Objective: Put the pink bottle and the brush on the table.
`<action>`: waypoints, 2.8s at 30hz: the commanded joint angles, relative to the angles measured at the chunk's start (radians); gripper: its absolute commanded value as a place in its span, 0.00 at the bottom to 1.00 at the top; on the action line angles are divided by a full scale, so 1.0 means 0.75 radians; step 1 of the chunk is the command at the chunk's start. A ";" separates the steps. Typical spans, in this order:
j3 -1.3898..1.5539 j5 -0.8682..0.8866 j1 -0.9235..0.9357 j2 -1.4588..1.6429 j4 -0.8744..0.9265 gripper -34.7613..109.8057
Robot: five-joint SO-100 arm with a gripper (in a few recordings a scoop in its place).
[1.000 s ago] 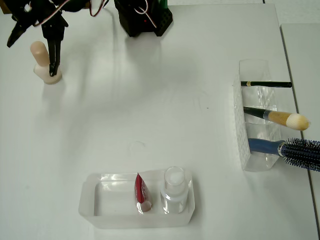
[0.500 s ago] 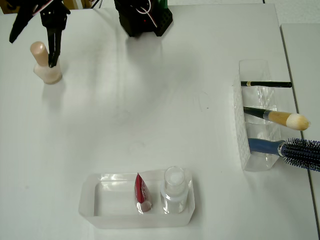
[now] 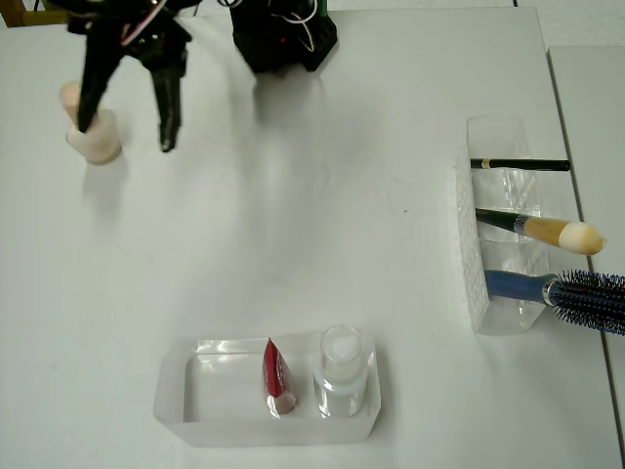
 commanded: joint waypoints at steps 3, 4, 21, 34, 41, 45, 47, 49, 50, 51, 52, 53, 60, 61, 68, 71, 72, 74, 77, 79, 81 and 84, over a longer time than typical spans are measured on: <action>-0.065 0.055 -0.155 0.049 -0.031 0.56; -0.067 0.057 -0.184 0.049 -0.031 0.56; -0.059 0.074 -0.853 -0.074 -0.174 0.55; -0.166 -0.082 -1.192 -0.472 -0.391 0.53; -0.303 -0.090 -1.315 -0.720 -0.391 0.51; -0.346 -0.090 -1.358 -0.812 -0.389 0.51; -0.362 -0.090 -1.374 -0.855 -0.389 0.51; -0.382 -0.090 -1.391 -0.894 -0.393 0.51; -0.391 -0.090 -1.399 -0.912 -0.399 0.51; -0.399 -0.090 -1.409 -0.931 -0.403 0.50; -0.411 -0.090 -1.417 -0.947 -0.405 0.50; -0.423 -0.090 -1.426 -0.963 -0.405 0.50; -0.503 -0.088 -1.466 -1.059 -0.419 0.50; -0.528 -0.088 -1.471 -1.082 -0.419 0.50; -0.708 -0.088 -1.509 -1.254 -0.436 0.50; -0.767 -0.088 -1.528 -1.313 -0.442 0.50; -0.783 -0.088 -1.534 -1.331 -0.446 0.50; -0.796 -0.088 -1.542 -1.354 -0.450 0.50; -0.796 -0.088 -1.552 -1.374 -0.452 0.50; -0.800 -0.088 -1.556 -1.391 -0.458 0.49; -0.802 -0.088 -1.556 -1.399 -0.458 0.48; -0.802 -0.088 -1.556 -1.403 -0.454 0.47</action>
